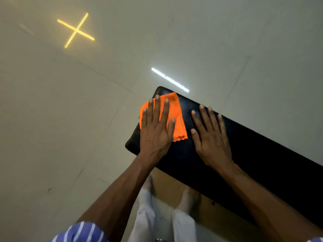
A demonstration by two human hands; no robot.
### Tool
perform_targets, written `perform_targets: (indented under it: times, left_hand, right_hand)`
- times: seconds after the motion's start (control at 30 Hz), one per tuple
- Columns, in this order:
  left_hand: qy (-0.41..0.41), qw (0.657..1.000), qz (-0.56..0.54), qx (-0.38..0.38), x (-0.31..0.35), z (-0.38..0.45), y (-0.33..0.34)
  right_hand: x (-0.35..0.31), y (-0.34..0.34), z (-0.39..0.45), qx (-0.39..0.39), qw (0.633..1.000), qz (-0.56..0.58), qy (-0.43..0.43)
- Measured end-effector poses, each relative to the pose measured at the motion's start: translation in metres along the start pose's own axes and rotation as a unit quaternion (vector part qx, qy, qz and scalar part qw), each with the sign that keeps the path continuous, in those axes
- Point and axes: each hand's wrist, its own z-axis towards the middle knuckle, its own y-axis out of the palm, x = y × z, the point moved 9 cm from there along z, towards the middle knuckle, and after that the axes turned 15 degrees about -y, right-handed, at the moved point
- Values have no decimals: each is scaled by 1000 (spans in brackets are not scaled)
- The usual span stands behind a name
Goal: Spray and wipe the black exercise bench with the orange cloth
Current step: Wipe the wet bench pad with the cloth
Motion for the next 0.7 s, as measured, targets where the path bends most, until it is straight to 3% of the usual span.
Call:
perform_targets:
  times: [0.1, 0.27, 0.47, 0.6, 0.7]
  left_hand:
    - [-31, 999, 2, -4, -16, -22, 1]
    - [-107, 993, -43, -8, -9, 24, 3]
    - [-94, 993, -38, 54, -30, -35, 1]
    - [-99, 993, -39, 45, -41, -56, 1]
    - [-161, 983, -72, 44, -58, -31, -2]
  right_hand:
    - [-1, 1, -1, 2, 1000, -7, 3]
    - [0, 5, -1, 3, 1000, -11, 3]
    - [-1, 1, 0, -23, 1000, 16, 4]
    - [-6, -1, 0, -46, 998, 38, -6]
    - [-7, -1, 0, -45, 998, 25, -24]
